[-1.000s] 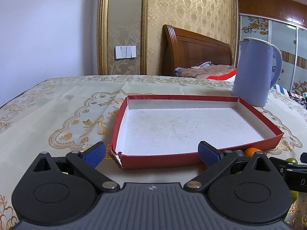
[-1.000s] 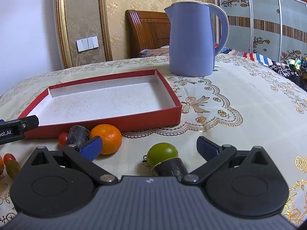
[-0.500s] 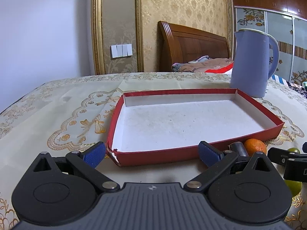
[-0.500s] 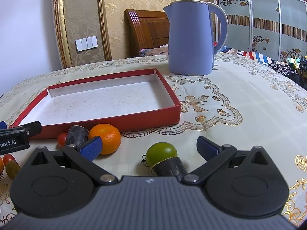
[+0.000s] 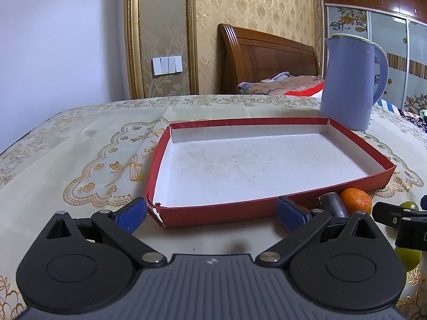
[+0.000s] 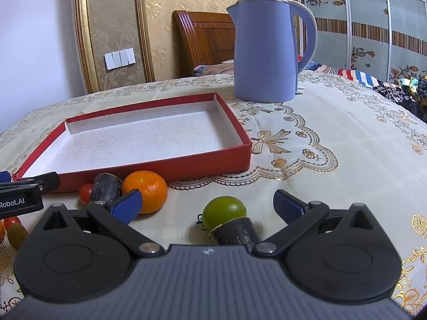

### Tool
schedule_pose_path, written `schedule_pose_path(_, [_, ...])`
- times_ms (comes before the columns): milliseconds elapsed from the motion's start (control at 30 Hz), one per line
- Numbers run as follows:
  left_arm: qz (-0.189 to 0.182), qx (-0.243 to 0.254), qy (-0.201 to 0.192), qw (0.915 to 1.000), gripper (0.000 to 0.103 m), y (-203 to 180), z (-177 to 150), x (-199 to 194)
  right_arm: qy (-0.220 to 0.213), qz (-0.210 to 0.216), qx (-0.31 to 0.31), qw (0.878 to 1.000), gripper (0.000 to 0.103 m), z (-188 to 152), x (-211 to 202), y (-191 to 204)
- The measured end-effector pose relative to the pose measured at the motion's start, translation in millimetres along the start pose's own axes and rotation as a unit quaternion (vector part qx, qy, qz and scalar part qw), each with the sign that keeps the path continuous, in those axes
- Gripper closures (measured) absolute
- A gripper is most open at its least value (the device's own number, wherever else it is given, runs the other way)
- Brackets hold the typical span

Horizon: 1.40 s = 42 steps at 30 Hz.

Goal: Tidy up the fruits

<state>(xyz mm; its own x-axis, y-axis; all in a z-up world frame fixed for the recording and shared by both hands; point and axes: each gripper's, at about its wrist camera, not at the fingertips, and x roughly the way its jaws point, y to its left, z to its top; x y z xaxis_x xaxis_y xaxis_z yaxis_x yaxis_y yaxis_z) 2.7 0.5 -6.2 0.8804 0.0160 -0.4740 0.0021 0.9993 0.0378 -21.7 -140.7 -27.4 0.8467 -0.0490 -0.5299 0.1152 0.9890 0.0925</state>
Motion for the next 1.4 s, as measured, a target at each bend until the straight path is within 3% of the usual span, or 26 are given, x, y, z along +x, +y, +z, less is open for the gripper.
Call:
schedule_pose_path(833, [0.001, -0.003, 0.005, 1.0000, 0.000, 0, -1, 2, 0.001, 0.001, 0.001, 1.000, 0.000, 0, 0, 0])
schedule_pose_path(1000, [0.003, -0.008, 0.002, 1.0000, 0.000, 1, -2, 1, -0.040, 0.019, 0.023, 0.999, 0.000, -1, -16, -12])
schedule_pose_path(1100, [0.004, -0.016, 0.001, 0.9999, 0.000, 4, -2, 1, -0.071, 0.010, -0.019, 0.997, 0.000, 1, -35, -24])
schedule_pose_path(1267, [-0.005, -0.023, -0.001, 0.9997, 0.000, 7, 0, -2, -0.054, 0.010, -0.033, 0.998, 0.000, 0, -60, -64])
schedule_pose_path(1333, [-0.008, -0.024, 0.000, 0.9997, 0.000, 7, 1, -2, -0.027, 0.041, -0.029, 0.998, 0.000, -5, -63, -70])
schedule_pose_path(1400, [-0.007, -0.023, 0.001, 0.9997, 0.000, 7, 0, -2, -0.027, 0.047, -0.032, 0.998, 0.006, -16, -67, -68])
